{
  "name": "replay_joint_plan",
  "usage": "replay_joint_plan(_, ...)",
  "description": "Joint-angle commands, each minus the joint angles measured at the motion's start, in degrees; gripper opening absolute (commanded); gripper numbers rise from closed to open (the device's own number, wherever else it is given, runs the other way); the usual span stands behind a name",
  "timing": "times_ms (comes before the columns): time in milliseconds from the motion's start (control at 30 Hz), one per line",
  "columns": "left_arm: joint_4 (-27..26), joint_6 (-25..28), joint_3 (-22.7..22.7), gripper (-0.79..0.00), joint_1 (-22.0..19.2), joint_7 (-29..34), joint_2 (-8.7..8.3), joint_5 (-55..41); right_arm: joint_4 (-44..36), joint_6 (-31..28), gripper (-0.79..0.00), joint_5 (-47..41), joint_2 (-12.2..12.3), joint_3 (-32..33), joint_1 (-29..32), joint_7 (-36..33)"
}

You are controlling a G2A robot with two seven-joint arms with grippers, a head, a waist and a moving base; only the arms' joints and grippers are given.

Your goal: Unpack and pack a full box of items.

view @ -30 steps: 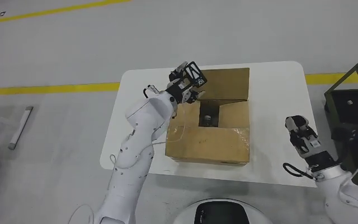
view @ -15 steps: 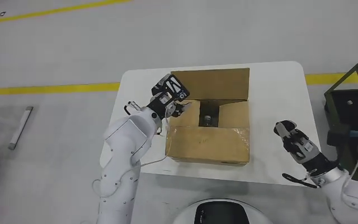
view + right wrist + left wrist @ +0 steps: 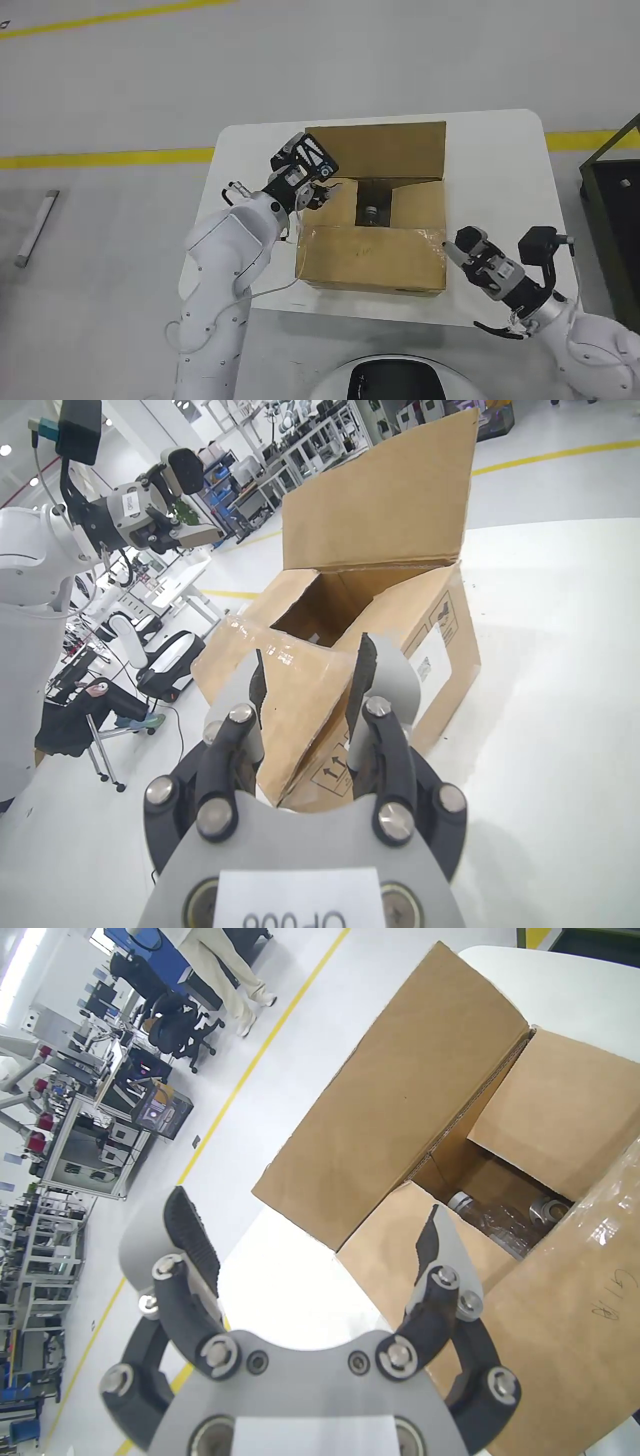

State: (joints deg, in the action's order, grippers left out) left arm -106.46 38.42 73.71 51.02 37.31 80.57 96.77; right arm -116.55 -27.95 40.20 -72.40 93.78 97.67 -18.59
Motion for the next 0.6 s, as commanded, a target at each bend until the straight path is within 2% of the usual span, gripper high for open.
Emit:
replay_joint_plan(0, 0.0, 0.0, 0.0, 0.000, 0.0, 0.0, 0.00, 0.0, 0.4, 0.0, -0.379, 0.7, 0.1, -0.6, -0.5, 0.1)
replay_joint_plan(67, 0.0, 0.0, 0.0, 0.000, 0.0, 0.0, 0.00, 0.0, 0.6, 0.3, -0.345, 1.2, 0.1, -1.1, -1.0, 0.4)
replay_joint_plan(200, 0.0, 0.0, 0.0, 0.000, 0.0, 0.0, 0.00, 0.0, 1.3, 1.1, -0.345, 2.0, 0.2, -1.5, -1.9, 0.9)
replay_joint_plan(467, 0.0, 0.0, 0.0, 0.000, 0.0, 0.0, 0.00, 0.0, 3.3, 1.4, -0.243, 1.7, 0.4, -3.0, -4.2, 1.1)
replay_joint_plan(533, 0.0, 0.0, 0.0, 0.000, 0.0, 0.0, 0.00, 0.0, 3.6, 1.3, -0.246, 1.1, 0.5, -3.2, -4.5, 0.9)
replay_joint_plan(567, 0.0, 0.0, 0.0, 0.000, 0.0, 0.0, 0.00, 0.0, 3.7, 1.0, -0.274, 1.1, 0.6, -3.2, -4.6, 0.4)
